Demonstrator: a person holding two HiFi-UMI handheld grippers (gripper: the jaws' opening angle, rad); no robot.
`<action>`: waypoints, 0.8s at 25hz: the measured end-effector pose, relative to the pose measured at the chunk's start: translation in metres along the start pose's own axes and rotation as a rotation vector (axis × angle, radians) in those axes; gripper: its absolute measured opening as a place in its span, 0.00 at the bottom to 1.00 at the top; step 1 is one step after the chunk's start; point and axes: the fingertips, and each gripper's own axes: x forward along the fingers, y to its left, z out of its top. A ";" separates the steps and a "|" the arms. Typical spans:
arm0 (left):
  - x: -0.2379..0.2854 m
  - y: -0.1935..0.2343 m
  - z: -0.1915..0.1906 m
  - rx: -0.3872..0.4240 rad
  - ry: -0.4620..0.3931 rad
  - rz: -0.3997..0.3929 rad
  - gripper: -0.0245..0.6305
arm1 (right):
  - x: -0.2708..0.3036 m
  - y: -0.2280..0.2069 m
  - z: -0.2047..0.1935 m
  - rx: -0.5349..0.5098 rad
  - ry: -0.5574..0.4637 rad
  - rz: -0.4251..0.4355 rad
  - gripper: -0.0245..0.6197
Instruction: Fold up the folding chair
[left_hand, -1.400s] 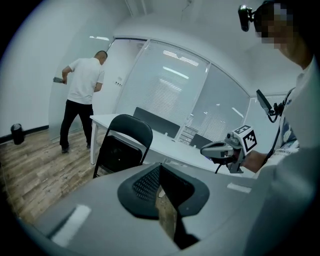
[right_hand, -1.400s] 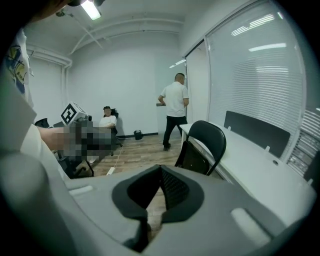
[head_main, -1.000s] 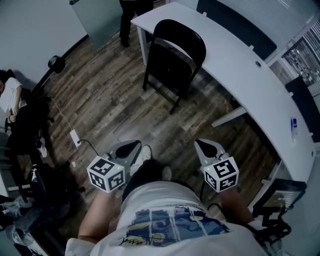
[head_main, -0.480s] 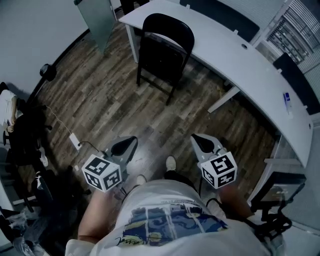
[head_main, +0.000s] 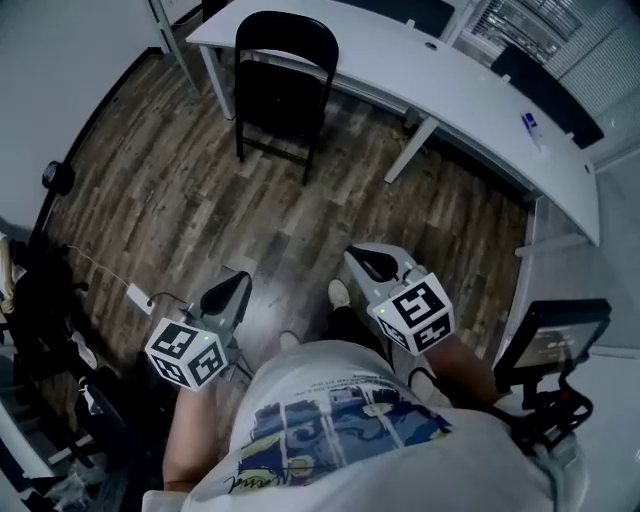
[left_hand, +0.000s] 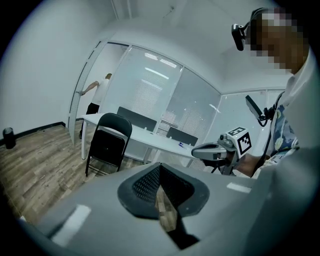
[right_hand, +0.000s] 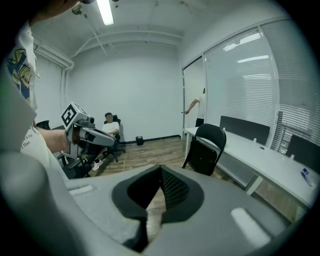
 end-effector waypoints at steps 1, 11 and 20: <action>-0.007 -0.003 -0.004 0.003 0.001 -0.014 0.04 | -0.004 0.010 -0.001 0.001 0.000 -0.008 0.04; -0.041 -0.014 -0.030 0.027 0.027 -0.081 0.04 | -0.023 0.066 -0.008 0.005 0.000 -0.028 0.04; -0.058 -0.022 -0.043 0.030 0.013 -0.087 0.04 | -0.032 0.093 -0.011 -0.021 -0.003 -0.024 0.04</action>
